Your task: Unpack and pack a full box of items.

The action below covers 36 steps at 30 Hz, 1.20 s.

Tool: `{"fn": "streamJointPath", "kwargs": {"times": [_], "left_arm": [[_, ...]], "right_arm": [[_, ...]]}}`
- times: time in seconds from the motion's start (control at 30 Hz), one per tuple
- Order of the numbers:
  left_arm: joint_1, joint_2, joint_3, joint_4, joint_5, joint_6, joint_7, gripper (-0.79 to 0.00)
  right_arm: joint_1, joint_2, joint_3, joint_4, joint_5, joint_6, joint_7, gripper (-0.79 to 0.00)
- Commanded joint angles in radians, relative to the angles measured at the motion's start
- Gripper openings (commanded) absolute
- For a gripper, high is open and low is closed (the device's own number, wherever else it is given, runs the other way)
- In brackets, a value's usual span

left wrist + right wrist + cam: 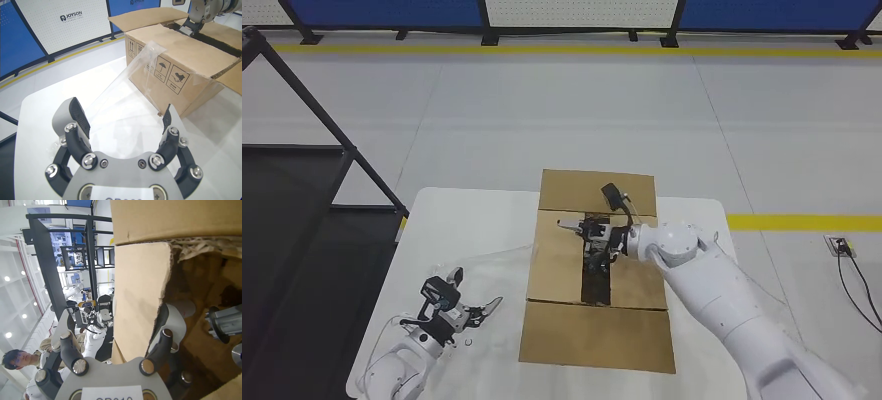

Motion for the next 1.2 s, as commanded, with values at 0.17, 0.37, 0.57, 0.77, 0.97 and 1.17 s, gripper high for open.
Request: {"fn": "streamJointPath", "kwargs": {"times": [0.17,0.37,0.57,0.77,0.97,1.17], "left_arm": [[-0.002,-0.001,0.005,-0.01,-0.006,0.021,0.003,0.0],[0.003,0.001,-0.016,-0.01,-0.018,0.04,-0.001,0.0],[-0.017,0.0,-0.007,0.02,0.008,0.086,-0.036,0.0],[-0.022,-0.003,-0.002,0.019,-0.002,0.114,-0.016,0.0],[-0.044,-0.003,-0.016,0.04,-0.024,0.138,-0.075,0.0],[-0.118,-0.011,0.034,0.12,-0.007,0.133,-0.11,0.0]], "right_arm": [[0.017,-0.017,0.029,0.014,0.055,-0.042,0.021,0.0],[0.031,-0.036,0.043,0.001,0.094,-0.046,0.02,0.0],[0.049,-0.06,0.028,-0.016,0.083,-0.03,0.022,0.0],[0.061,-0.089,0.016,-0.026,0.091,-0.011,-0.001,0.0],[0.069,-0.126,0.005,-0.027,0.12,0.002,-0.053,0.0],[0.091,-0.167,-0.024,-0.001,0.111,0.014,-0.092,0.0]]}}
